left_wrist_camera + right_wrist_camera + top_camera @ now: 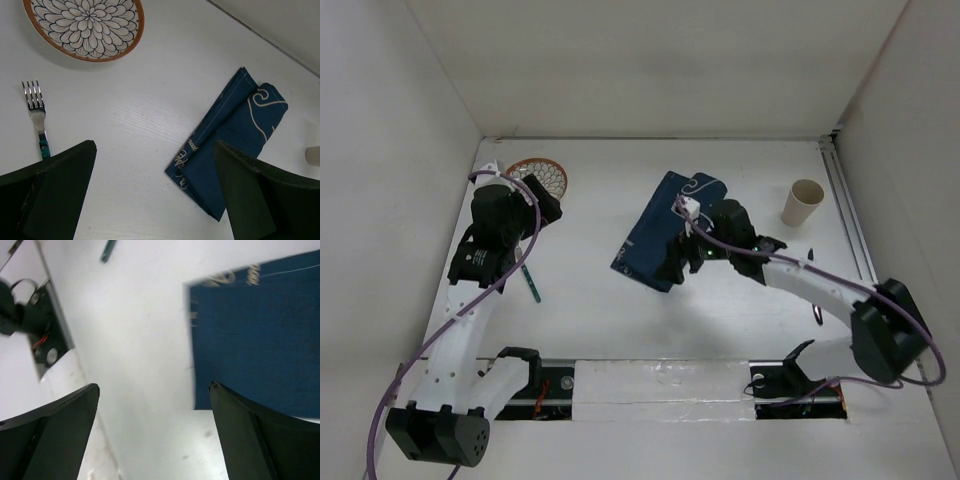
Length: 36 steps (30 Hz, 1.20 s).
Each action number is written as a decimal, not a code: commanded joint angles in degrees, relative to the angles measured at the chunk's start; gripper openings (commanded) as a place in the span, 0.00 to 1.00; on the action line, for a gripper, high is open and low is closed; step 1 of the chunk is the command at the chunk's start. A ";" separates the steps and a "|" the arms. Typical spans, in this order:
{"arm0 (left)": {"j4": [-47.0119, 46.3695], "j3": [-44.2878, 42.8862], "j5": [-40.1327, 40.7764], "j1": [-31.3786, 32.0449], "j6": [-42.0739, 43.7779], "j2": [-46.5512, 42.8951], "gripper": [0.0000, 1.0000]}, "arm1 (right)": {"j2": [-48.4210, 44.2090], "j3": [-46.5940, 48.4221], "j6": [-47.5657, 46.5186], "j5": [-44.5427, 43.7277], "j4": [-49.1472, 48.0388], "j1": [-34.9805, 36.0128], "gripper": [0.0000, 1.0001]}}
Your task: Set the dinner table for one person
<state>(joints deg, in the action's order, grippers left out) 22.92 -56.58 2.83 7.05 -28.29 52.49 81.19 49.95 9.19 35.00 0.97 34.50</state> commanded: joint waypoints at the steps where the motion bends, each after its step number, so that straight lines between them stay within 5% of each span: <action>1: -1.82 -1.08 -1.86 -0.11 0.17 -0.11 1.00 | -11.82 -4.15 0.21 -4.83 -5.98 3.81 1.00; 4: -2.35 -1.08 -4.05 -0.11 -0.45 0.42 1.00 | -19.13 -4.87 3.88 -12.74 -2.75 5.84 1.00; 7: -2.88 -1.08 -4.68 -0.11 -0.97 0.42 1.00 | -16.61 -0.84 6.37 -25.13 0.25 8.03 1.00; 19: 4.23 -0.73 7.27 -0.11 -13.61 2.09 1.00 | 26.72 39.41 15.42 -63.27 28.98 20.86 1.00; 36: 0.91 3.58 1.57 -0.11 -11.88 2.09 1.00 | 40.98 46.63 19.20 -72.71 34.54 25.62 0.81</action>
<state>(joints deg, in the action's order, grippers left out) 26.06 -53.80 6.46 7.05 -41.10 55.00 121.34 93.41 27.27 -34.46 35.09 60.03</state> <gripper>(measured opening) 0.997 0.816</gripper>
